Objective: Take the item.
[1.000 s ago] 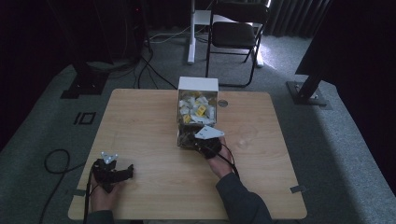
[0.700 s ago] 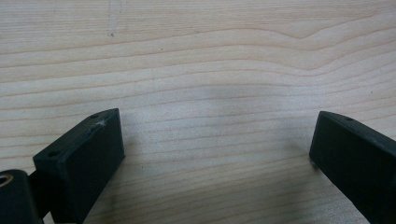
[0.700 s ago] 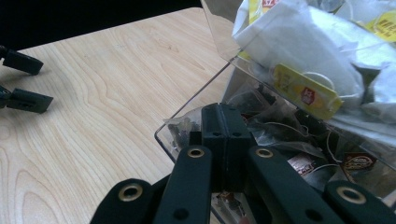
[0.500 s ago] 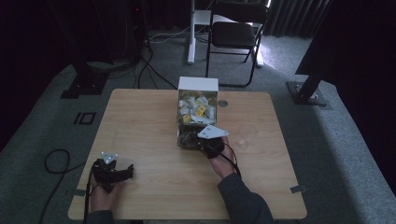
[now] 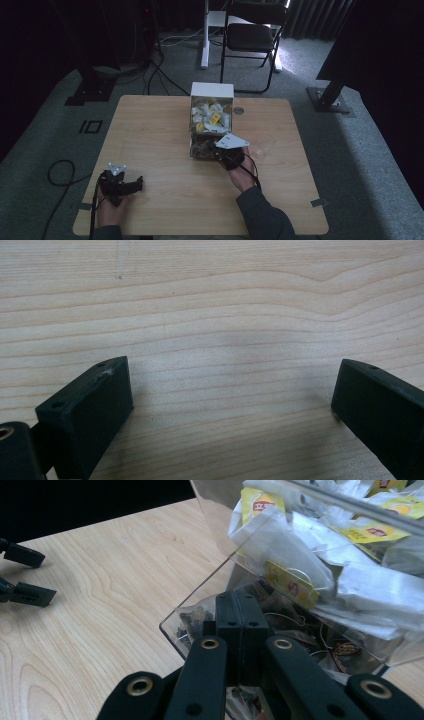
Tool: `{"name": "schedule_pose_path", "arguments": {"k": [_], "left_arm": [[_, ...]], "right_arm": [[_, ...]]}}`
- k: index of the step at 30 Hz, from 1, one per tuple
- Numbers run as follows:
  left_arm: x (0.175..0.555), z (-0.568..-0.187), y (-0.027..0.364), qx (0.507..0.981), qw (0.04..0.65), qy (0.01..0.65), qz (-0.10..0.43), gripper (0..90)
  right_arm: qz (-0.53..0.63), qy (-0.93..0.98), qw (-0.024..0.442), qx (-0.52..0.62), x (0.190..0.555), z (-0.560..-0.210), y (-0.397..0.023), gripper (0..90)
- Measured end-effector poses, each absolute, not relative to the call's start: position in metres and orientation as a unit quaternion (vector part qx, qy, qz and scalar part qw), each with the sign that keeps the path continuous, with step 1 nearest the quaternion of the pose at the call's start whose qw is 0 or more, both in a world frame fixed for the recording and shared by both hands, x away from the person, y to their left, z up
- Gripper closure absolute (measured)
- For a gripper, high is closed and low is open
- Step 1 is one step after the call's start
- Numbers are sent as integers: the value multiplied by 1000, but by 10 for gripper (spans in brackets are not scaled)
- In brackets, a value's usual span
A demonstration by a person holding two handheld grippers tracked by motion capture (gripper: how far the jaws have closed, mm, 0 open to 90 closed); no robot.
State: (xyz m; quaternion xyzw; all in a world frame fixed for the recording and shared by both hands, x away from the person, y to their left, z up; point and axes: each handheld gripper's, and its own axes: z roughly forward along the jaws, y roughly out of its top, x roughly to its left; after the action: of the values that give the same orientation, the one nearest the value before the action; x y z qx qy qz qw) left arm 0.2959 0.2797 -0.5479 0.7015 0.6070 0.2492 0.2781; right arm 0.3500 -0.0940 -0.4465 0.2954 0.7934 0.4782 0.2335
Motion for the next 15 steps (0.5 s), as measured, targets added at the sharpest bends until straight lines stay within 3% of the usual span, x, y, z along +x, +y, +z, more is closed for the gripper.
{"name": "schedule_pose_path", "arguments": {"k": [15], "left_arm": [[296, -548, 280, 701, 278, 607, 249, 35]], "right_arm": [[476, 789, 245, 303, 345, -441, -108, 900]]}}
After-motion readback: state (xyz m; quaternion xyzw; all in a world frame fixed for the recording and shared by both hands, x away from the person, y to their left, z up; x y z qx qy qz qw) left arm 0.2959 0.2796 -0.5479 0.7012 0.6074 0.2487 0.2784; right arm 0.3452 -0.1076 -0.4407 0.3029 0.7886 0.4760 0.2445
